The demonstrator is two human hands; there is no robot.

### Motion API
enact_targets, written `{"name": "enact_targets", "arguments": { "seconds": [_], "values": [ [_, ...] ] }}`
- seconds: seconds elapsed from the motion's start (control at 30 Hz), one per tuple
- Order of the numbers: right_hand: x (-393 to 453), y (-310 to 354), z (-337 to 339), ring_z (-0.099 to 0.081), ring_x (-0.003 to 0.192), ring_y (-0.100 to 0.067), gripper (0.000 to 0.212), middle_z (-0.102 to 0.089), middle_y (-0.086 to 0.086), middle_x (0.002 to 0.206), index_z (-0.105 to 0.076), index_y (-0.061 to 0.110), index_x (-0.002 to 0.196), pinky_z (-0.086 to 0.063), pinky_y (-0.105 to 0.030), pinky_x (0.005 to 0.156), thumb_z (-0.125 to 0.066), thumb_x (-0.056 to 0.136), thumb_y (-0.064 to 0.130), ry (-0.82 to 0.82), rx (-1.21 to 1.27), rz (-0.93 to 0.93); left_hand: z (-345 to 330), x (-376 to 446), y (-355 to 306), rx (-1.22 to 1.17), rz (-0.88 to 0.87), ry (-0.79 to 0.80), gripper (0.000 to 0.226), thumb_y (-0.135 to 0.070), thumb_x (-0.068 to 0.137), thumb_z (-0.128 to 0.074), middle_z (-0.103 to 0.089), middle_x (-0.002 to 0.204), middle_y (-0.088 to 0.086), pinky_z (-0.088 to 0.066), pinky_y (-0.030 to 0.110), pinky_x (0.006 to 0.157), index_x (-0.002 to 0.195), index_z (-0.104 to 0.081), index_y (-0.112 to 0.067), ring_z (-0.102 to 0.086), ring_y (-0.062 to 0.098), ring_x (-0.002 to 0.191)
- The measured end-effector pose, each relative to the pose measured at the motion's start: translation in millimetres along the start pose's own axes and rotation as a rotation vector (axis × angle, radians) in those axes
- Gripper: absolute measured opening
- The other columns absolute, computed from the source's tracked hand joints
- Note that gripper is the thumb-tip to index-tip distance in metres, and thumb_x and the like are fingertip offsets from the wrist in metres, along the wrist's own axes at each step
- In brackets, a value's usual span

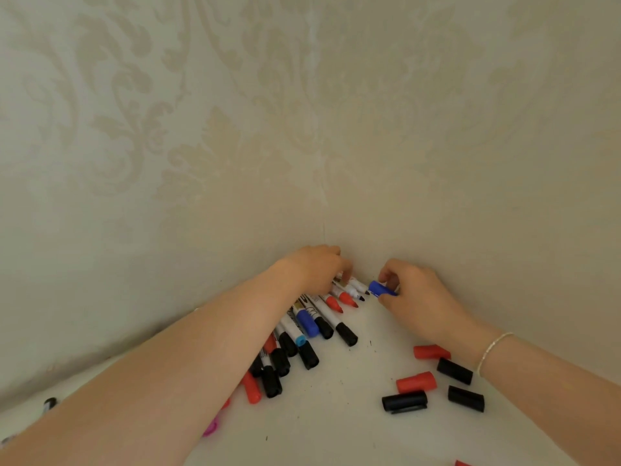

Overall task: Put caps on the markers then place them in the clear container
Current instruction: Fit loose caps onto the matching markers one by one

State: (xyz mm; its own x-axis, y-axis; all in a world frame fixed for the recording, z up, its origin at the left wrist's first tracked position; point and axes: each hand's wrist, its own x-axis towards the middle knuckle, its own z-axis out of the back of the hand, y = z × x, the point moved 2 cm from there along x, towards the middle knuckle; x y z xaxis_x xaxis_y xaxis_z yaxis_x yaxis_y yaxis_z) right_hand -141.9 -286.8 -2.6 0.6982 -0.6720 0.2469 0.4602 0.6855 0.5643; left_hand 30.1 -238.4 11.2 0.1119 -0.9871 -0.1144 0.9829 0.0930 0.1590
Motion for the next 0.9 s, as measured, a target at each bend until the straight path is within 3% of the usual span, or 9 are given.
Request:
{"name": "enact_targets", "arguments": {
  "seconds": [0.13,0.2,0.43,0.67,0.73,0.8,0.83,0.9],
  "values": [
    [-2.2,0.5,3.4,-0.053,0.07,-0.009,0.015,-0.061,0.0,0.09,-0.062,0.014,0.098,-0.04,-0.012,0.059,-0.062,0.084,0.009,-0.088,0.068,0.06,1.6,-0.9,-4.6,-0.014,-0.017,0.02,0.033,-0.005,0.09,-0.051,-0.053,0.114,0.006,-0.039,0.03,0.07,0.121,-0.051,-0.015,-0.054,0.022,0.096],
    [-3.4,1.9,5.4,-0.052,0.07,-0.008,0.014,-0.061,0.001,0.09,-0.063,0.014,0.097,-0.037,-0.007,0.058,-0.062,0.084,0.008,-0.136,0.102,0.083,0.8,-2.3,-5.6,-0.02,-0.018,0.032,0.038,-0.007,0.09,-0.052,-0.054,0.114,0.005,-0.045,0.033,0.074,0.126,-0.049,-0.016,-0.056,0.023,0.097],
    [-5.4,7.5,10.9,-0.051,0.075,-0.009,0.015,-0.058,-0.002,0.093,-0.065,0.008,0.094,-0.038,-0.005,0.063,-0.06,0.082,0.0,-0.246,0.147,0.157,-1.5,3.2,-12.8,0.083,-0.04,0.083,0.052,-0.008,0.089,-0.052,-0.044,0.119,0.005,-0.044,0.033,0.078,0.138,-0.046,-0.025,-0.046,0.022,0.109],
    [-7.5,11.6,14.9,-0.052,0.073,-0.007,0.013,-0.055,0.0,0.088,-0.066,0.007,0.088,-0.039,-0.006,0.064,-0.061,0.08,-0.002,-0.32,0.195,0.202,8.2,3.0,-13.2,0.011,0.017,-0.044,0.019,-0.017,0.09,-0.055,-0.063,0.099,0.005,-0.043,0.031,0.065,0.108,-0.058,-0.012,-0.059,0.023,0.086],
    [-8.5,13.0,18.1,-0.053,0.072,-0.008,0.014,-0.055,0.001,0.088,-0.066,0.008,0.088,-0.042,-0.008,0.064,-0.062,0.08,-0.002,-0.366,0.239,0.219,13.0,-3.8,-3.6,-0.256,0.069,-0.234,0.015,-0.021,0.088,-0.062,-0.068,0.093,0.002,-0.05,0.032,0.069,0.101,-0.064,-0.016,-0.063,0.022,0.083],
    [-7.8,18.0,24.3,-0.052,0.072,-0.005,0.015,-0.056,0.002,0.088,-0.067,0.01,0.089,-0.042,-0.008,0.064,-0.062,0.081,-0.002,-0.415,0.309,0.228,21.0,-18.6,3.6,-0.867,0.155,-0.429,0.019,-0.026,0.087,-0.068,-0.071,0.09,-0.002,-0.054,0.027,0.075,0.104,-0.066,-0.018,-0.068,0.017,0.082],
    [-5.7,21.9,28.7,-0.052,0.071,-0.003,0.016,-0.057,0.004,0.086,-0.067,0.011,0.088,-0.041,-0.008,0.064,-0.062,0.081,-0.002,-0.444,0.361,0.219,24.6,-25.9,5.3,-1.239,0.148,-0.443,0.022,-0.026,0.089,-0.066,-0.071,0.088,-0.001,-0.054,0.025,0.076,0.108,-0.066,-0.015,-0.068,0.016,0.079],
    [1.3,32.6,39.2,-0.05,0.063,0.0,0.02,-0.06,0.009,0.079,-0.067,0.017,0.084,-0.039,-0.008,0.06,-0.061,0.081,-0.001,-0.479,0.521,0.156,27.3,-40.1,3.8,-1.846,0.077,-0.313,0.025,-0.026,0.095,-0.056,-0.065,0.081,0.003,-0.057,0.029,0.072,0.11,-0.063,-0.007,-0.065,0.016,0.07]
  ]
}}
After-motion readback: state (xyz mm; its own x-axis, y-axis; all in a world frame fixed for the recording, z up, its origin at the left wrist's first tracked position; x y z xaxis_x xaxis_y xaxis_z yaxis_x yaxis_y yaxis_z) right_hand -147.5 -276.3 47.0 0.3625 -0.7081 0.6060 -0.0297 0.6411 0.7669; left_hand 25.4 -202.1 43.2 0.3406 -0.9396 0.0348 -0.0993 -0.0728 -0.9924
